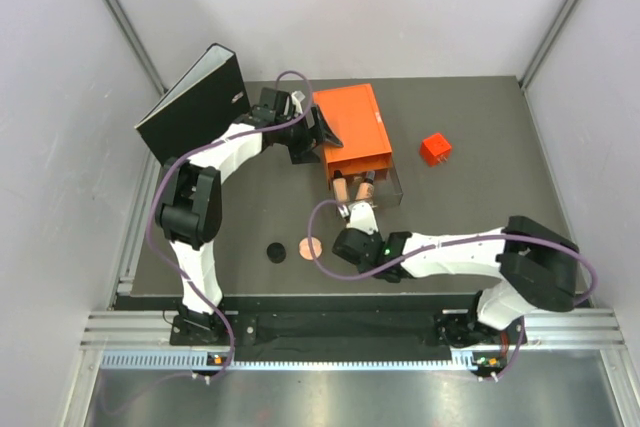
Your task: Organize the makeup
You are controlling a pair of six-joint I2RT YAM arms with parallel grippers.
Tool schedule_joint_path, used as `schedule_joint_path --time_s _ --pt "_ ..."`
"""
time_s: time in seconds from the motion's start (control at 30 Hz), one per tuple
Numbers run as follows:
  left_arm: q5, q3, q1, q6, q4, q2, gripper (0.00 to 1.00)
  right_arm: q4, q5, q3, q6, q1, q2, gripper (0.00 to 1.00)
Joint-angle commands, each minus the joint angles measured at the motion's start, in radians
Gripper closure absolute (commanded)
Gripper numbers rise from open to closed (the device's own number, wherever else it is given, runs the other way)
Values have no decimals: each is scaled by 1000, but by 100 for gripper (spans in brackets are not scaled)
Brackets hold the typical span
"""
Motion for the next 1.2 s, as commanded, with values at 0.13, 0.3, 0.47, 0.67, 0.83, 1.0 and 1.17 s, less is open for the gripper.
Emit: schedule_joint_path --time_s 0.13,0.3,0.47,0.67,0.83,1.0,1.17 --pt "-80 -8 -12 62 -122 60 6 -295 -33 47 28 38 -280 100" --pt "-79 -27 -15 54 -108 56 6 -366 -41 113 12 36 -450 99" --pt "-80 -26 -15 57 -110 51 6 -397 72 169 16 36 -561 98" --pt "-83 -37 -15 54 -108 45 6 -395 146 252 -79 -37 -515 97" --pt "-88 -40 -15 47 -105 41 6 -323 132 283 -137 -175 -440 96" --pt "-93 -29 -15 56 -114 39 6 -224 100 294 -185 -312 -382 96" --pt "-94 -34 -15 48 -114 37 6 -165 42 335 -245 -358 -313 96"
